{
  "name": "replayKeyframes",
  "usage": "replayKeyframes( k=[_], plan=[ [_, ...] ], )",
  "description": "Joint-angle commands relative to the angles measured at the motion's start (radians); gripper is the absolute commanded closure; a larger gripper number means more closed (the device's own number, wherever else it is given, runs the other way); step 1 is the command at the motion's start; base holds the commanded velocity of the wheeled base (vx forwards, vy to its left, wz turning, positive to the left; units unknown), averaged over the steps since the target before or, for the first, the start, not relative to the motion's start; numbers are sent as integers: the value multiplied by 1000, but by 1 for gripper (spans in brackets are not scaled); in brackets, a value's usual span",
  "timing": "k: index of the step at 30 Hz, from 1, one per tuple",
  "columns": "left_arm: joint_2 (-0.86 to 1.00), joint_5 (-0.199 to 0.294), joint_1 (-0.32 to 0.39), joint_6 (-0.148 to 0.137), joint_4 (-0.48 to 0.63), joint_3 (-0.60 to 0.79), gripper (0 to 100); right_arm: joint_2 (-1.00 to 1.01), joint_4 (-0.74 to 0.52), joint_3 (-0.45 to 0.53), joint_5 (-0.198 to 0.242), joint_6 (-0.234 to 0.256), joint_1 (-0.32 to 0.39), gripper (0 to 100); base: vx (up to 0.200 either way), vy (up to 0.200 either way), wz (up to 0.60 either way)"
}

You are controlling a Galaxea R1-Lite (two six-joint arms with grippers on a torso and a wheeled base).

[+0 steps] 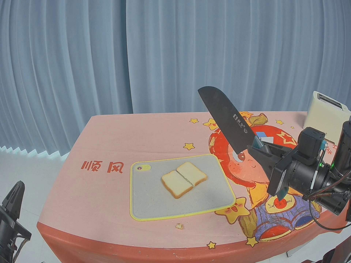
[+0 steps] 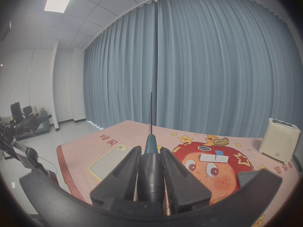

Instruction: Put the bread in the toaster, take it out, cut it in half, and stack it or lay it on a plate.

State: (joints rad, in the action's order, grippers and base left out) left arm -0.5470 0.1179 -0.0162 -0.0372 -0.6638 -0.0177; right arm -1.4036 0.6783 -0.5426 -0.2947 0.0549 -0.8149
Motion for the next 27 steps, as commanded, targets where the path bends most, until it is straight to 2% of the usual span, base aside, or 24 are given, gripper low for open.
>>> replayKeyframes(
  k=[1,6,16,18,21,22,23,25,27],
  plan=[
    [188,-1,16,-6,67,15,100,9,4,1,-1,-6,-6,100,0,0,0],
    [226,0,47,-18,98,15,100,28,4,4,3,-10,-10,100,0,0,0],
    [242,-1,56,-46,115,16,100,41,4,0,6,-13,-10,100,0,0,0],
    [289,0,70,-56,187,18,100,45,4,0,8,-13,-10,100,0,0,0],
    [417,0,70,-70,359,18,100,46,4,-2,8,-13,-12,100,0,0,0],
    [417,0,70,-70,359,18,100,46,4,-2,8,-13,-12,100,0,0,0],
    [524,0,67,-81,527,18,100,48,4,-2,8,-13,-12,100,0,0,0],
    [547,-29,35,-58,633,18,100,51,3,0,8,-13,-10,100,0,0,0],
    [547,-81,27,-1,658,18,100,49,3,1,8,-13,-10,100,0,0,0]
  ],
)
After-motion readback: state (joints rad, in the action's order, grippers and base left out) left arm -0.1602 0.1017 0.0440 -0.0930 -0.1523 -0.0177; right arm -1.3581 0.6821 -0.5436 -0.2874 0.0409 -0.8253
